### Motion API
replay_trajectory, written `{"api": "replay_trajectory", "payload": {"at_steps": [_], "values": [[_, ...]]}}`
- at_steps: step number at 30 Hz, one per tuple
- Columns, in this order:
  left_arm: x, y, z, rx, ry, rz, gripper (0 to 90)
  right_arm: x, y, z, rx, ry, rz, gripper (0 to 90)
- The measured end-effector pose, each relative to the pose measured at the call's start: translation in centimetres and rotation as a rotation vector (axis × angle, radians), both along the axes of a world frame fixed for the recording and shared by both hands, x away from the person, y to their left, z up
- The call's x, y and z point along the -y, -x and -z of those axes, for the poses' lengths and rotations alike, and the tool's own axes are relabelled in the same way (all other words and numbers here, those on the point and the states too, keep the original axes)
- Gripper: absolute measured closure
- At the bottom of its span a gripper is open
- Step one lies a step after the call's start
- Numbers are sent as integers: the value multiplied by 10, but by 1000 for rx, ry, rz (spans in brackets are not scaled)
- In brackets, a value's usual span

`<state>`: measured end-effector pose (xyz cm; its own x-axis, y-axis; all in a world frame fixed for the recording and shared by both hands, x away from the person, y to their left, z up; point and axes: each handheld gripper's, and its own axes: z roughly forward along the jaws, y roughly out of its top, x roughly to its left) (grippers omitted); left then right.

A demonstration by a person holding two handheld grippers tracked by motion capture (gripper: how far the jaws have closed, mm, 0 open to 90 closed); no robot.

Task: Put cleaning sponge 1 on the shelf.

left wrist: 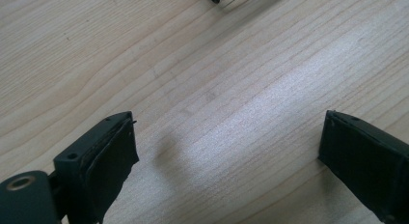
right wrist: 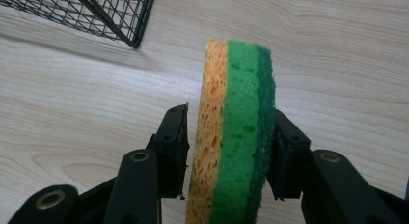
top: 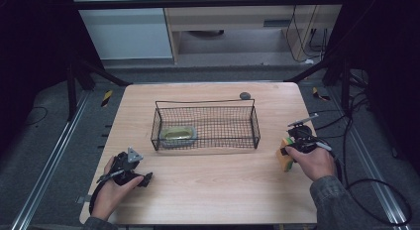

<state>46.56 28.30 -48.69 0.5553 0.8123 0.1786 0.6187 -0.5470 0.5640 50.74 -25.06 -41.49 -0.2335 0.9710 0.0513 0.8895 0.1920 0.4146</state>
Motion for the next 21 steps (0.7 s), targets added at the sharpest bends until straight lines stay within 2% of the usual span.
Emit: {"api": "replay_trajectory", "payload": {"at_steps": [5,13,21], "values": [[0,0,0,0,0,0,53,0,0,-1,-5,-8,-10,639],[-1,0,1,1,-3,-2,53,0,5,-15,53,-32,-9,643],[-2,-1,1,-3,1,-4,48,-11,5,-34,116,-12,-45,643]]}}
